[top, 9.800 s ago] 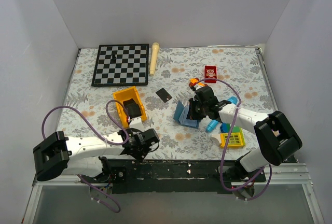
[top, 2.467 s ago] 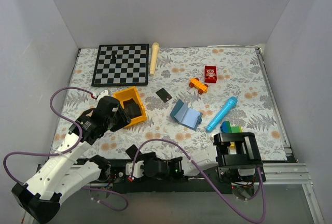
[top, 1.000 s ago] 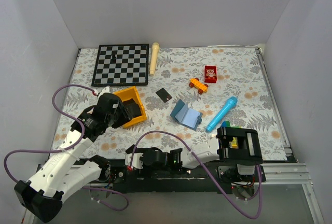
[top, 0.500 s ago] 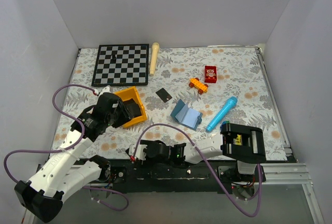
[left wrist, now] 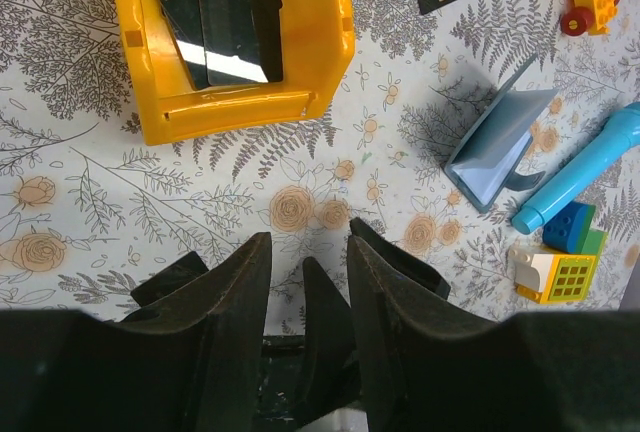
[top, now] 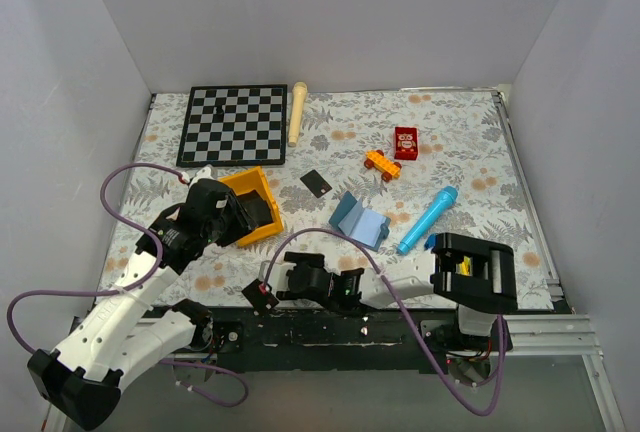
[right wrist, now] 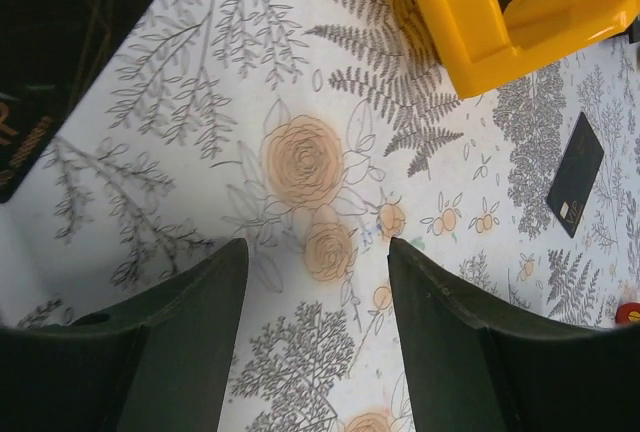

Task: Put the credit cards into the card holder
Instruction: Move the credit card to the corner of the board, then pick up the credit card at the corner of the board.

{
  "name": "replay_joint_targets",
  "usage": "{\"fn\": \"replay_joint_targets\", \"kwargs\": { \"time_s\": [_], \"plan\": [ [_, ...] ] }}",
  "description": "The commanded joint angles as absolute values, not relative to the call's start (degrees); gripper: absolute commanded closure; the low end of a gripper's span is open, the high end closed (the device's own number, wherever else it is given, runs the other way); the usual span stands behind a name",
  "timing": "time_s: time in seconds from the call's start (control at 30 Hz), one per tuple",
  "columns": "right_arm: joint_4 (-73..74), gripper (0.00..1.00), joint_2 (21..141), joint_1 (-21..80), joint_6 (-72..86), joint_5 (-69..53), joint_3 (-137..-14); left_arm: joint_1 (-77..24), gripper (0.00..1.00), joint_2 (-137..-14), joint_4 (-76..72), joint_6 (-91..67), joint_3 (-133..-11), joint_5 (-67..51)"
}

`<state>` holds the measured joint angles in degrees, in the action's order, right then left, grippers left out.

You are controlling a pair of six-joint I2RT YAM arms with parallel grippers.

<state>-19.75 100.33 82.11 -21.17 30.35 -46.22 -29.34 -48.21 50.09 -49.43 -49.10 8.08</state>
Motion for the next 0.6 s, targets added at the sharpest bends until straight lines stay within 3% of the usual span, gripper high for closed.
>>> {"fn": "replay_joint_targets", "kwargs": {
  "time_s": [0.0, 0.57],
  "plan": [
    [-18.2, 0.33, 97.0, 86.4, -21.8, 32.6, -44.9, -28.8, 0.64, -47.4, 49.2, -48.8, -48.3, 7.6],
    [-14.5, 0.32, 98.9, 93.9, -19.0, 30.6, -45.6, -28.7, 0.64, -46.5, 48.8, -49.0, -47.5, 6.9]
  ]
}}
